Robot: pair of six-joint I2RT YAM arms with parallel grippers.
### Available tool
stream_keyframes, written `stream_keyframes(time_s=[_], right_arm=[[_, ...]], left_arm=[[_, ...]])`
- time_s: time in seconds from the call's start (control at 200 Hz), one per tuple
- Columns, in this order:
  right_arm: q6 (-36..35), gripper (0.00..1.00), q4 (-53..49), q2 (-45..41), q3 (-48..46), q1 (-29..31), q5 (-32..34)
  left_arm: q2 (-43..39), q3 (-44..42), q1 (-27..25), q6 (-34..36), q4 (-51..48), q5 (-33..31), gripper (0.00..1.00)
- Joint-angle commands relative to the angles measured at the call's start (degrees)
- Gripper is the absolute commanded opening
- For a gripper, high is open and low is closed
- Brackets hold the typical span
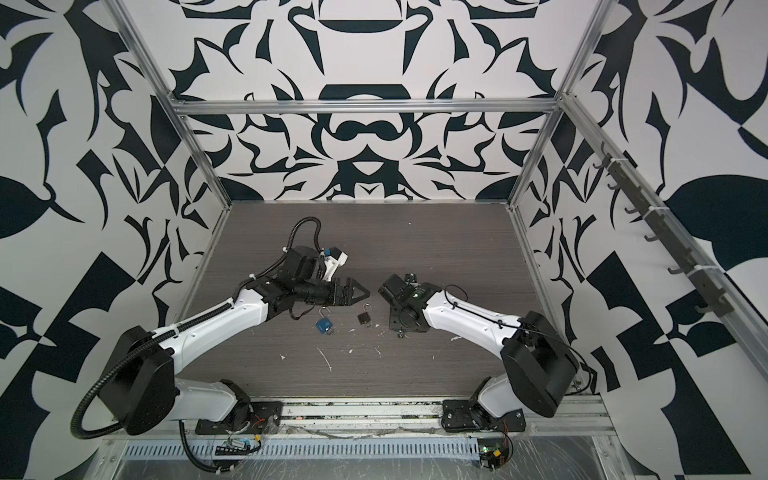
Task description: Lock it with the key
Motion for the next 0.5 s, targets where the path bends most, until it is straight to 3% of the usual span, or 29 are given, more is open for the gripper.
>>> stream_keyframes(time_s=[0.0, 0.23, 0.495], right_arm=[[-1.24, 0.58, 1.84, 0.67, 1.27, 0.17, 0.5], [-3.87, 0.57, 4.04, 4.24, 2.75, 0.04, 0.28], [-3.17, 0.54, 4.95, 8.12, 3.3, -0.76, -0.28]], left_arm=[[-0.36, -1.98, 0.13, -1.8, 4.71, 0.88, 0.99], [0.97, -2.81, 0.12, -4.16, 8.47, 1.09, 0.99], [-0.99, -2.55, 0.13, -2.36, 5.36, 0.71, 0.99]])
